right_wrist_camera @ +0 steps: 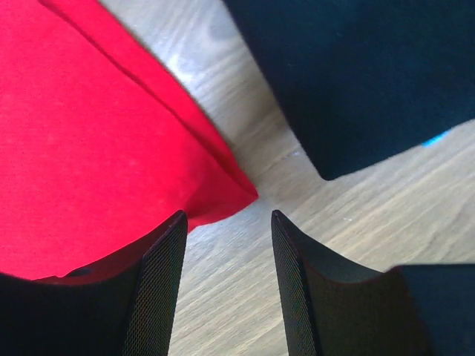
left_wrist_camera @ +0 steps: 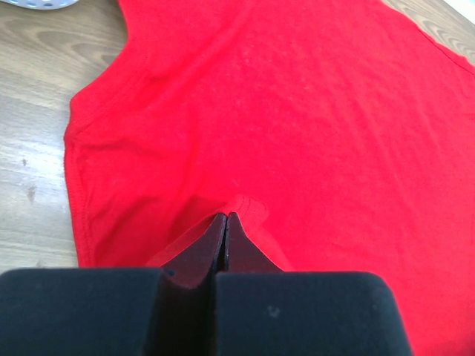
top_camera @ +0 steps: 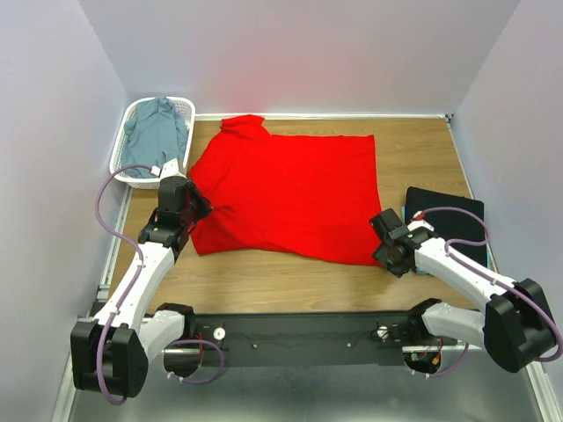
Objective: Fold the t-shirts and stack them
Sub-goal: Fold the tshirt
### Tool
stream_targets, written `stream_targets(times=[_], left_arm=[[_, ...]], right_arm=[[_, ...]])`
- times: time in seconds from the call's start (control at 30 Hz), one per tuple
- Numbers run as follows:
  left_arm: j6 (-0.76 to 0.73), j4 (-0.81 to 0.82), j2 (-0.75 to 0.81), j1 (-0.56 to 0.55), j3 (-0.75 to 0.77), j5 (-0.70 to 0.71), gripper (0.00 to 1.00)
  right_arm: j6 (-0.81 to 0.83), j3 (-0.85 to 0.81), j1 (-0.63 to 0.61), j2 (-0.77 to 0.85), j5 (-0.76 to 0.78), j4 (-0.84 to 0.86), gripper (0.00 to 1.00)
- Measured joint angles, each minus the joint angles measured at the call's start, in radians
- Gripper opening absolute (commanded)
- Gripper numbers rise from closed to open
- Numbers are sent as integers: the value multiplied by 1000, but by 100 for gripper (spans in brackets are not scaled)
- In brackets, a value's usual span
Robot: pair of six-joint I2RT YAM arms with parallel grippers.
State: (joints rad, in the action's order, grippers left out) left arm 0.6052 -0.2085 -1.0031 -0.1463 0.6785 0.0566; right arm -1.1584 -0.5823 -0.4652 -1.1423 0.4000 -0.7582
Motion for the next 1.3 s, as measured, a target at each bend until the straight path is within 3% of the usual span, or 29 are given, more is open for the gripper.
stream_targets(times=[0.37, 0.43, 0.57, 0.7, 1.03, 1.3], left_arm=[[-6, 6, 3, 0, 0, -26, 0], [-8, 7, 3, 0, 0, -28, 0], [-13, 8, 3, 0, 0, -28, 0], [-19, 5, 0, 0, 7, -29, 0], [-41, -5, -66, 0, 149, -32, 0], [-40, -10, -220, 0, 262, -6, 0]], right_arm=[[-45, -14, 2, -79, 34, -7, 46], [-45, -21, 2, -92, 45, -7, 40], [-36, -45, 3, -115, 77, -8, 15], [-2, -95, 3, -116, 110, -12, 1], [142, -293, 3, -134, 131, -10, 0], [245, -446, 56, -310, 147, 25, 0]])
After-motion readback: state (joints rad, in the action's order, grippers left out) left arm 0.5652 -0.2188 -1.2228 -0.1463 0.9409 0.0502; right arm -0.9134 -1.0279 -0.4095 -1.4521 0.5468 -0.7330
